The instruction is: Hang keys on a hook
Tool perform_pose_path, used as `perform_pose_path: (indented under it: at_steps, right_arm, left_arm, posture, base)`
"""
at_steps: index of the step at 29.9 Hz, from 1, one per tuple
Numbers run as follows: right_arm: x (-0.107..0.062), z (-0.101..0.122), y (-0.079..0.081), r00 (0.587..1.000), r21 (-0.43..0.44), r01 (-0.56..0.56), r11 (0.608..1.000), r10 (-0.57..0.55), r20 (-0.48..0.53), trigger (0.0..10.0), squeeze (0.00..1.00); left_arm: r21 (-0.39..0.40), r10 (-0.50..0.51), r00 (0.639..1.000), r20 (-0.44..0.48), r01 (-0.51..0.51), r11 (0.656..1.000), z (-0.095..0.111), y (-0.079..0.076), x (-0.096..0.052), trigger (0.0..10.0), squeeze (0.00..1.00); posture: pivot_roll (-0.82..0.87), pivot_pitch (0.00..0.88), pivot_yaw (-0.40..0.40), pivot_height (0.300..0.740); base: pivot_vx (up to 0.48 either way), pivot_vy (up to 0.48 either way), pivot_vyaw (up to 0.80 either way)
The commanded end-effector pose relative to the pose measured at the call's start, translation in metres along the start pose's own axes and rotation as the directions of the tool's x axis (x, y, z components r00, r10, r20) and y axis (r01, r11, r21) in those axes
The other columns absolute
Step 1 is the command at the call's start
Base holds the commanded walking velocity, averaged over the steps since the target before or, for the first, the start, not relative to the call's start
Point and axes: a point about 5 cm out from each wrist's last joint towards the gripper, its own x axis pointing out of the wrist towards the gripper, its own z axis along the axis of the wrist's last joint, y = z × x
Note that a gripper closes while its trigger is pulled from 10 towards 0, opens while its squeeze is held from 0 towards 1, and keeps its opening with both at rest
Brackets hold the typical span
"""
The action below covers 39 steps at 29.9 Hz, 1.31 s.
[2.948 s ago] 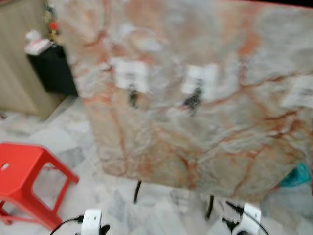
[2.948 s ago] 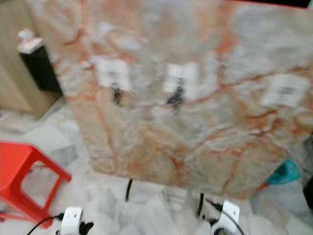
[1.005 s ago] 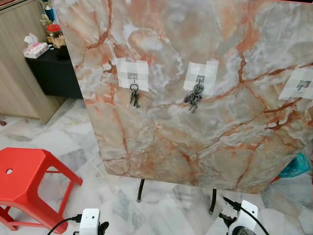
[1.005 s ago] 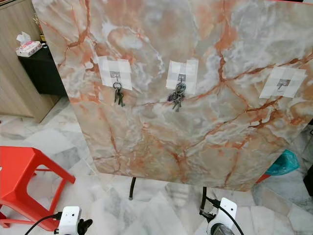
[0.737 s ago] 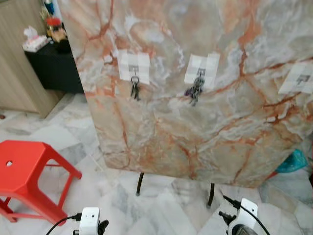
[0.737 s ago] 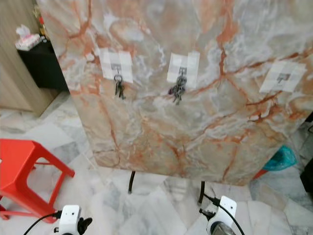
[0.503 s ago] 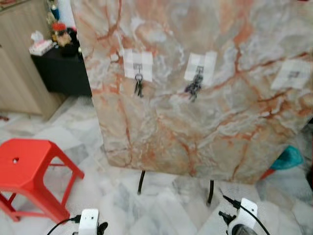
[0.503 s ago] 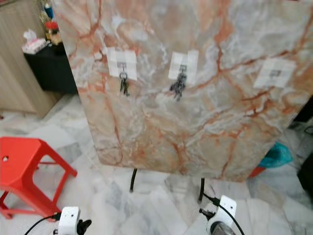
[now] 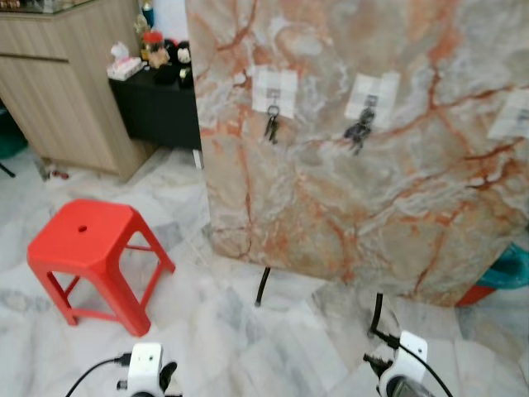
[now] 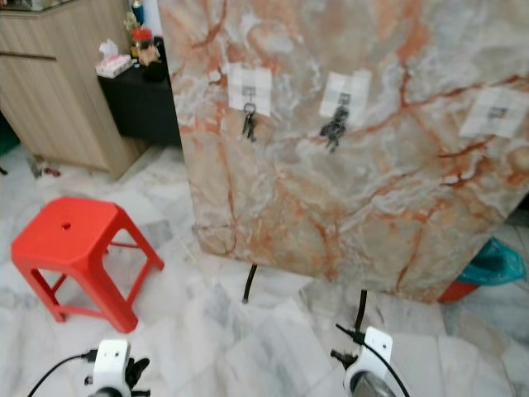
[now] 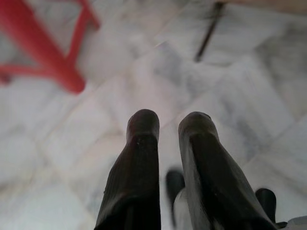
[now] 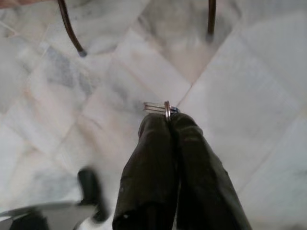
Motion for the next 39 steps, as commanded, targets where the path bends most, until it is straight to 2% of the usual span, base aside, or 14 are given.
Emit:
perform_pose_path:
  at_steps: [1,2,4,5,10,11,14,15,23,24,28,34,37,39]
  right_arm:
    - [0.003,0.016,0.02,0.993,-0.285,-0.116,0.952,0.115,-0.021,10.0,0.0]
    - [0.003,0.02,0.024,0.99,-0.339,-0.141,0.93,0.14,-0.027,10.0,0.0]
    - [0.002,0.033,0.032,0.975,-0.512,-0.211,0.833,0.217,-0.047,10.0,0.0]
    - [0.001,0.048,0.035,0.961,-0.617,-0.249,0.746,0.268,-0.063,10.0,0.0]
    - [-0.006,0.083,0.039,0.937,-0.777,-0.282,0.563,0.337,-0.095,10.0,0.0]
    - [-0.01,0.095,0.043,0.918,-0.841,-0.3,0.451,0.378,-0.124,10.0,0.0]
    - [-0.017,0.108,0.052,0.881,-0.898,-0.336,0.284,0.431,-0.193,10.0,0.0]
    - [-0.021,0.116,0.059,0.861,-0.921,-0.346,0.182,0.452,-0.234,10.0,0.0]
    - [-0.041,0.139,0.085,0.788,-0.931,-0.345,-0.118,0.503,-0.356,10.0,0.0]
    - [-0.047,0.144,0.089,0.777,-0.922,-0.339,-0.186,0.497,-0.386,10.0,0.0]
    - [-0.061,0.157,0.098,0.756,-0.894,-0.311,-0.322,0.487,-0.438,10.0,0.0]
    - [-0.075,0.172,0.111,0.761,-0.884,-0.239,-0.401,0.488,-0.428,10.0,0.0]
    - [-0.085,0.18,0.12,0.743,-0.875,-0.192,-0.445,0.517,-0.425,10.0,0.0]
    - [-0.094,0.186,0.127,0.73,-0.861,-0.133,-0.491,0.539,-0.42,10.0,0.0]
  left_arm:
    - [0.101,-0.073,0.989,0.128,0.06,0.993,0.038,-0.001,0.01,10.0,0.0]
    - [0.128,-0.092,0.985,0.148,0.073,0.989,0.044,-0.002,0.011,10.0,0.0]
    - [0.212,-0.163,0.969,0.188,0.122,0.97,0.061,-0.004,0.013,10.0,0.0]
    - [0.311,-0.239,0.945,0.223,0.163,0.936,0.077,-0.007,0.012,10.0,0.0]
    - [0.414,-0.347,0.899,0.268,0.218,0.884,0.106,-0.014,0.009,10.0,0.0]
    - [0.443,-0.396,0.875,0.28,0.248,0.861,0.117,-0.019,0.006,10.0,0.0]
    - [0.49,-0.468,0.839,0.277,0.296,0.82,0.133,-0.028,0.002,10.0,0.0]
    - [0.537,-0.537,0.802,0.26,0.343,0.771,0.143,-0.039,-0.002,10.0,0.0]
    - [0.659,-0.717,0.665,0.21,0.445,0.606,0.175,-0.079,-0.017,10.0,0.0]
    - [0.675,-0.744,0.634,0.21,0.457,0.58,0.184,-0.088,-0.021,10.0,0.0]
    - [0.705,-0.783,0.58,0.225,0.457,0.542,0.202,-0.104,-0.03,10.0,0.0]
    - [0.678,-0.811,0.532,0.245,0.504,0.535,0.21,-0.121,-0.038,10.0,0.0]
    - [0.67,-0.841,0.5,0.206,0.555,0.494,0.206,-0.127,-0.041,10.0,0.0]
    - [0.666,-0.871,0.468,0.15,0.603,0.438,0.2,-0.129,-0.045,10.0,0.0]
  posture:
    - [0.02,0.018,-0.053,0.74]
    - [0.02,0.018,-0.053,0.74]
    - [0.02,0.019,-0.055,0.74]
    - [0.02,0.019,-0.055,0.74]
    - [0.01,0.02,-0.057,0.74]
    - [0.01,0.02,-0.057,0.74]
    - [0.01,0.023,-0.058,0.74]
    - [0.01,0.025,-0.062,0.74]
    - [0.02,0.023,-0.059,0.74]
    - [0.02,0.024,-0.059,0.74]
    - [0.01,0.031,-0.057,0.74]
    - [0.01,0.043,-0.052,0.74]
    - [0.01,0.043,-0.052,0.74]
    - [0.0,0.044,-0.048,0.74]
  base:
    - [0.0,0.0,0.0]
    - [0.0,0.0,0.0]
    - [0.0,0.0,0.0]
    - [0.0,0.0,0.0]
    - [0.0,0.0,0.0]
    - [0.0,0.0,0.0]
    - [0.0,0.0,0.0]
    - [0.0,0.0,0.0]
    - [0.0,0.0,0.0]
    - [0.0,0.0,0.0]
    - [0.0,0.0,0.0]
    - [0.0,0.0,0.0]
    - [0.0,0.0,0.0]
    - [0.0,0.0,0.0]
